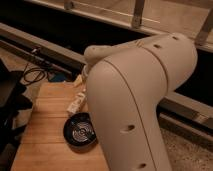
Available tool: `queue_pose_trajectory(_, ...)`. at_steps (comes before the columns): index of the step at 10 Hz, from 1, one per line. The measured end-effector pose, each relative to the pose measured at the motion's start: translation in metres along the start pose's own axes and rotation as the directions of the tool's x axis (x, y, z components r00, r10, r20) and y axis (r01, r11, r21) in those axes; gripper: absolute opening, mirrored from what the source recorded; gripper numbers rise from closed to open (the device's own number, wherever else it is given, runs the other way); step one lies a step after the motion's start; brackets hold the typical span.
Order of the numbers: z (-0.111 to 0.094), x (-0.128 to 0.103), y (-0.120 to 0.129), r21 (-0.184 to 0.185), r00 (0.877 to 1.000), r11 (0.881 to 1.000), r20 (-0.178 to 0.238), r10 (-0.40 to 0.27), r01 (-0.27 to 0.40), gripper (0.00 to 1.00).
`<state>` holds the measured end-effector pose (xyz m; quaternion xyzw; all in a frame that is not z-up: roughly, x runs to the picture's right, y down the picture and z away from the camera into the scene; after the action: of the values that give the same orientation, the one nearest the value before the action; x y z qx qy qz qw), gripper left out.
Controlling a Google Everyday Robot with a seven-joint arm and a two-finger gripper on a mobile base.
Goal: Stand the bottle upright
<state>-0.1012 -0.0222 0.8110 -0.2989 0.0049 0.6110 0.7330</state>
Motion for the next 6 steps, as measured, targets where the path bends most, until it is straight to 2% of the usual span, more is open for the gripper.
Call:
queue_pose_trajectory(1,-0.003,-0.004,-0.004,-0.059,1.000,0.998,0.023,-0.002,0.004,0.80)
queue_pose_trajectory(2,-0.004,-0.005,-0.009,-0.141,0.999,0.990,0.039,-0.001,0.007,0.80)
queue_pose_trajectory(3,-0.005,-0.004,-0.013,-0.227,0.998,0.974,0.059,0.007,0.006,0.80)
queue_pose_trajectory(5,-0.007,0.003,-0.032,-0.331,0.992,0.943,0.104,0.068,-0.030,0.80)
queue_pose_trajectory(6,-0.007,0.007,-0.044,-0.348,0.988,0.936,0.116,0.102,-0.056,0.80)
